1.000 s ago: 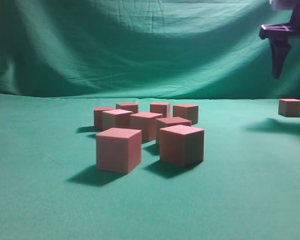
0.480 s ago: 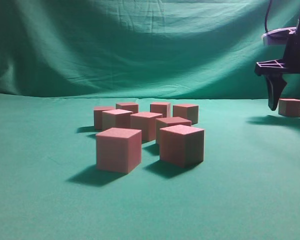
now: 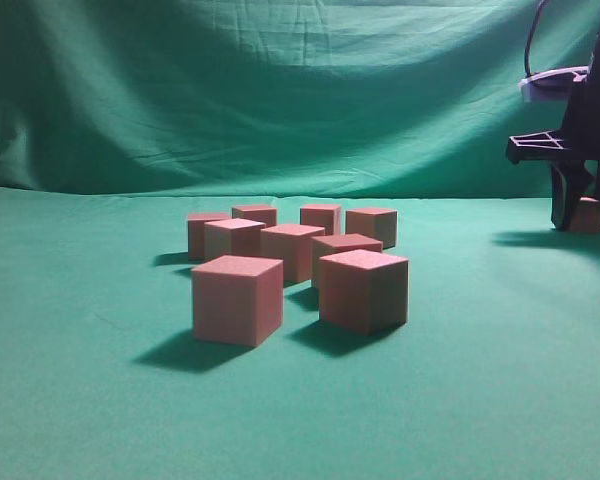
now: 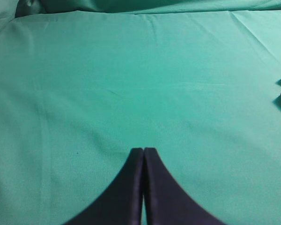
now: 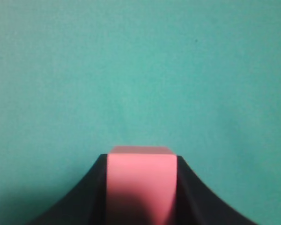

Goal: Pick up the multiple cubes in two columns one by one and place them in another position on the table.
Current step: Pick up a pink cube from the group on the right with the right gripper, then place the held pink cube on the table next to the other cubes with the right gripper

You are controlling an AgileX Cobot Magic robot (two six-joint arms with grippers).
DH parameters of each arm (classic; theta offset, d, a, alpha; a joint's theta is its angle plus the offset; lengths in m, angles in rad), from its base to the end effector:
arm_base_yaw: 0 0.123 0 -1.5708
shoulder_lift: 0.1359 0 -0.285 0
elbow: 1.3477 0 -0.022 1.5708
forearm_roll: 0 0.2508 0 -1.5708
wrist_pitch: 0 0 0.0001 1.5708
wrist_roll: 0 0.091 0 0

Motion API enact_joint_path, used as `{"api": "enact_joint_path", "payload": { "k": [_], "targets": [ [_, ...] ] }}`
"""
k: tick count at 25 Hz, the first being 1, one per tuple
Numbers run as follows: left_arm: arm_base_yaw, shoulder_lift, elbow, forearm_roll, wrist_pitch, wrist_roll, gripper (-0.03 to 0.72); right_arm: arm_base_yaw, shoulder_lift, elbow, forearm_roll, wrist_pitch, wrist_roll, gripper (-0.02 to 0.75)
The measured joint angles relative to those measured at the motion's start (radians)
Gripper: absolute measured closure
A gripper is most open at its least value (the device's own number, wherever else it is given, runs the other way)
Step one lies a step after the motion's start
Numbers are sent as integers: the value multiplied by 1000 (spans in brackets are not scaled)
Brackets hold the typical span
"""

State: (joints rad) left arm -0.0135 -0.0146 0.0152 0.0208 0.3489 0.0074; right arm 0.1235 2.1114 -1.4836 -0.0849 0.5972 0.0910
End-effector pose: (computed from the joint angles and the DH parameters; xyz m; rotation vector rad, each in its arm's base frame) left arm 0.0529 -0.0001 0.1774 0.0321 1.8328 0.0160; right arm 0.4401 0.0503 0.1525 -0.1247 2.7018 -0.0213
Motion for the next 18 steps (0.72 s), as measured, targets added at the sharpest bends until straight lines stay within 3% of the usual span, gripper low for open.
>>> {"api": "enact_joint_path", "payload": {
  "k": [8,18],
  "targets": [
    [0,0,0,0,0,0,688,0,-70,-112,18,144,-18,468],
    [0,0,0,0,0,0,688,0,-367,-260,294,495,-149,468]
  ]
}}
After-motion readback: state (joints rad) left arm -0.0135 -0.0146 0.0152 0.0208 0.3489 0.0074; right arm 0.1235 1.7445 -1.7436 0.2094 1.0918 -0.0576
